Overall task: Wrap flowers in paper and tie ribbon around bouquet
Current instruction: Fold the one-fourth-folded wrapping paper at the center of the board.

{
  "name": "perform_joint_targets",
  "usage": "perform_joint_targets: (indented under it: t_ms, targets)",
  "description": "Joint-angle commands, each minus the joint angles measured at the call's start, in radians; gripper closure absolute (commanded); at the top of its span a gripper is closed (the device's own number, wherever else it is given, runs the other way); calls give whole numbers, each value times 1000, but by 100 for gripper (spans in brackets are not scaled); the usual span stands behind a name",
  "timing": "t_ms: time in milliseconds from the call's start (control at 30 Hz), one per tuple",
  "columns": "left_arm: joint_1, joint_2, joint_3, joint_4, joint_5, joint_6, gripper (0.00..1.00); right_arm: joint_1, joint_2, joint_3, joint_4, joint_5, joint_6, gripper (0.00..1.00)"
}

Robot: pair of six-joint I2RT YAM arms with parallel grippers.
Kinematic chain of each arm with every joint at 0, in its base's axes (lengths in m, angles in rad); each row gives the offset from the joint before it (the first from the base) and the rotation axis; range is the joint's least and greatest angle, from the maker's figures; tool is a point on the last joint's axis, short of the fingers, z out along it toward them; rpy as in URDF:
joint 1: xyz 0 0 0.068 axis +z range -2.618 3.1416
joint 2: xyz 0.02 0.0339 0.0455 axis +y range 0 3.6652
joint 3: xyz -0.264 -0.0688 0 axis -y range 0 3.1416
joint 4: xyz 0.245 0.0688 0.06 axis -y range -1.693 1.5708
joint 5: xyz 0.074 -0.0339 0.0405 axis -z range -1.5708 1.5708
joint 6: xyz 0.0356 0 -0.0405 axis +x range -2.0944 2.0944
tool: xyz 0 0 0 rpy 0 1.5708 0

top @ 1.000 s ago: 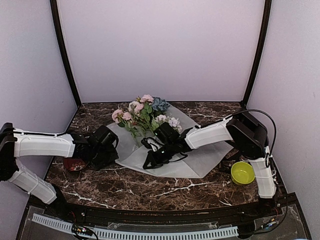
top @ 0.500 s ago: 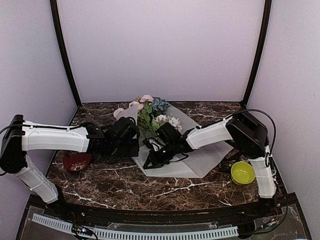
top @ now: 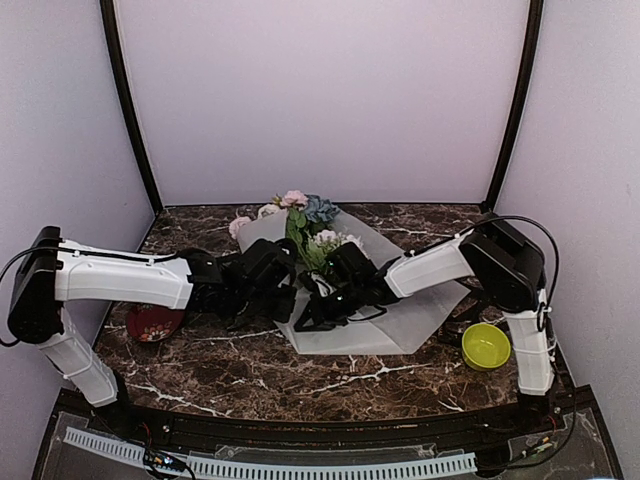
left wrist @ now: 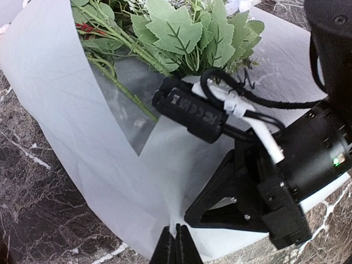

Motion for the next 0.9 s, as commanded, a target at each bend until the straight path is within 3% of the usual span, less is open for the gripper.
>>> perform_joint_targets:
  t_ms: [0,133,533,867]
  targets:
    - [-9,12,26,1,19,64,100,-36,-118,-82,73,23,29,100]
    - [-11,38,50,-5,55,98,100,-57,-171,-155,89,35,36,100]
    - [-76,154,138,-65,77,307,100,-84,-90,-158,161,8,81,100]
    - [-89,179,133,-87,48,350,100,-152,-274,-223,168,113,85,100]
